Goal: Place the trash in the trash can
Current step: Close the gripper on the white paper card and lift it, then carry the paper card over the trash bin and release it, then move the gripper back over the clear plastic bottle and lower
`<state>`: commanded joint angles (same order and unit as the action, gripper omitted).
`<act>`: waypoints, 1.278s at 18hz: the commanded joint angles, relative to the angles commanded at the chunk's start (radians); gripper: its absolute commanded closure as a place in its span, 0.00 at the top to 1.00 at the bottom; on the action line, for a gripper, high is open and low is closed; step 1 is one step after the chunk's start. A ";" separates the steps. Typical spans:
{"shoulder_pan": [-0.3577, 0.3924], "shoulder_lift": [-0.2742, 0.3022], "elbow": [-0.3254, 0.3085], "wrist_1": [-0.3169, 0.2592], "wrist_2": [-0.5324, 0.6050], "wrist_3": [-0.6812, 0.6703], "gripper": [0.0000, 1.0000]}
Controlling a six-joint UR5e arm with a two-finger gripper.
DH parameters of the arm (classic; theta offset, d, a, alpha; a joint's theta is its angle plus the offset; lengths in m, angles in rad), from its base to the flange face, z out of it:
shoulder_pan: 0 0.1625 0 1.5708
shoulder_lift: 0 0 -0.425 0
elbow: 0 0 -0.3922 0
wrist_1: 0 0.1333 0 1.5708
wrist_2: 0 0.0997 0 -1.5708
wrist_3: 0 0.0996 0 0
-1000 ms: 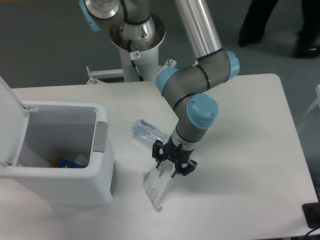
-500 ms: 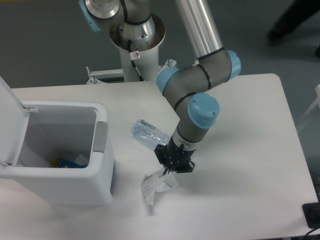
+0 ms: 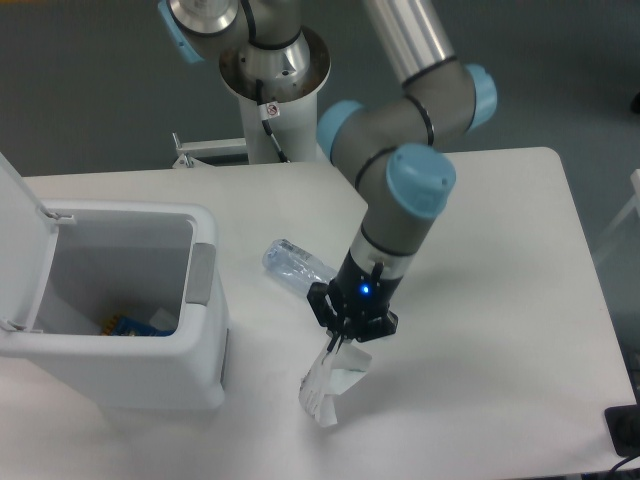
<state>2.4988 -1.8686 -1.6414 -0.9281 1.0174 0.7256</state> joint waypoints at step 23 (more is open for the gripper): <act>-0.141 0.309 -0.118 0.015 -0.347 0.011 1.00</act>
<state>2.3578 -1.5600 -1.7595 -0.9127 0.6703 0.7363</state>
